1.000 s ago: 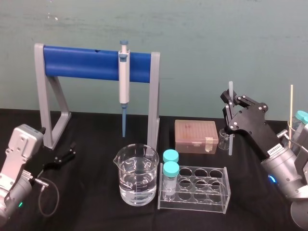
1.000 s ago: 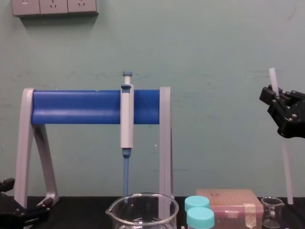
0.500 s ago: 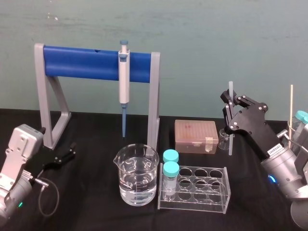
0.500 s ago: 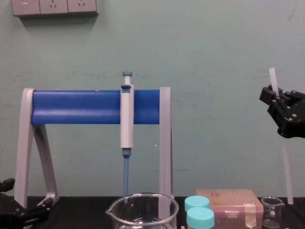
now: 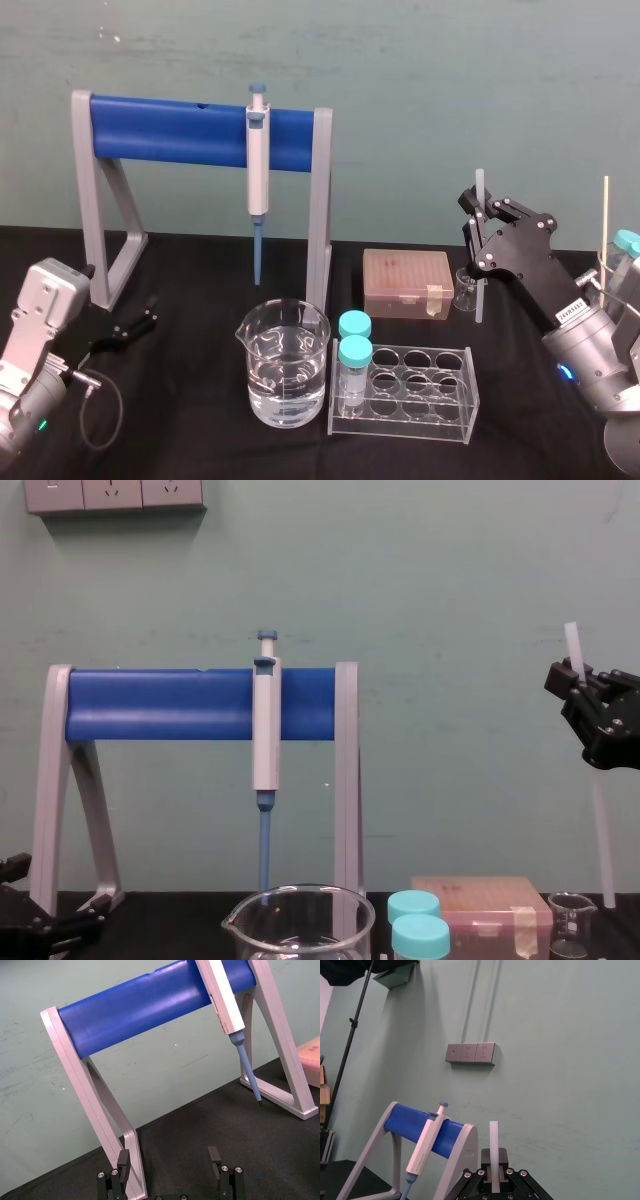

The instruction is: Pick up the stirring rod with one hand, then place it down.

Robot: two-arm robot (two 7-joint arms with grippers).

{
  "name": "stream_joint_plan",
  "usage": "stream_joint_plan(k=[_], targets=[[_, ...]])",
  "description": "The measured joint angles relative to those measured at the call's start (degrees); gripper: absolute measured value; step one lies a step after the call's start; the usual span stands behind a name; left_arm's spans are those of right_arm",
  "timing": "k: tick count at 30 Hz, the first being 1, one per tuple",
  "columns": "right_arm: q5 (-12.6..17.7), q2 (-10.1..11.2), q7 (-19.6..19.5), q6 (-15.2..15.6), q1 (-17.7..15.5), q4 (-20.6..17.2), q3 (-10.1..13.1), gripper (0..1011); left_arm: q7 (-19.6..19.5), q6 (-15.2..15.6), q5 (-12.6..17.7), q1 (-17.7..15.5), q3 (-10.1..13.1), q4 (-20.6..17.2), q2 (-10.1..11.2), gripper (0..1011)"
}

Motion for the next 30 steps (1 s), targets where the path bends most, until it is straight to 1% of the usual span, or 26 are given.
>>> stream_joint_plan(k=[19,25,30], targets=[[0.00,-0.04,0.07,0.00,-0.01,0.00,0.05,74,0.00,0.00,0.00,0.00,0.00,0.00,0.00,1000],[0.57,-0.16,2.11,0.43,-0.33,-0.19,0.12,74,0.00,0.00,0.00,0.00,0.00,0.00,0.00,1000],[2.16,-0.07,4.25,1.60,-0.55,-0.03,-0.32,73,0.00,0.00,0.00,0.00,0.00,0.00,0.00,1000]])
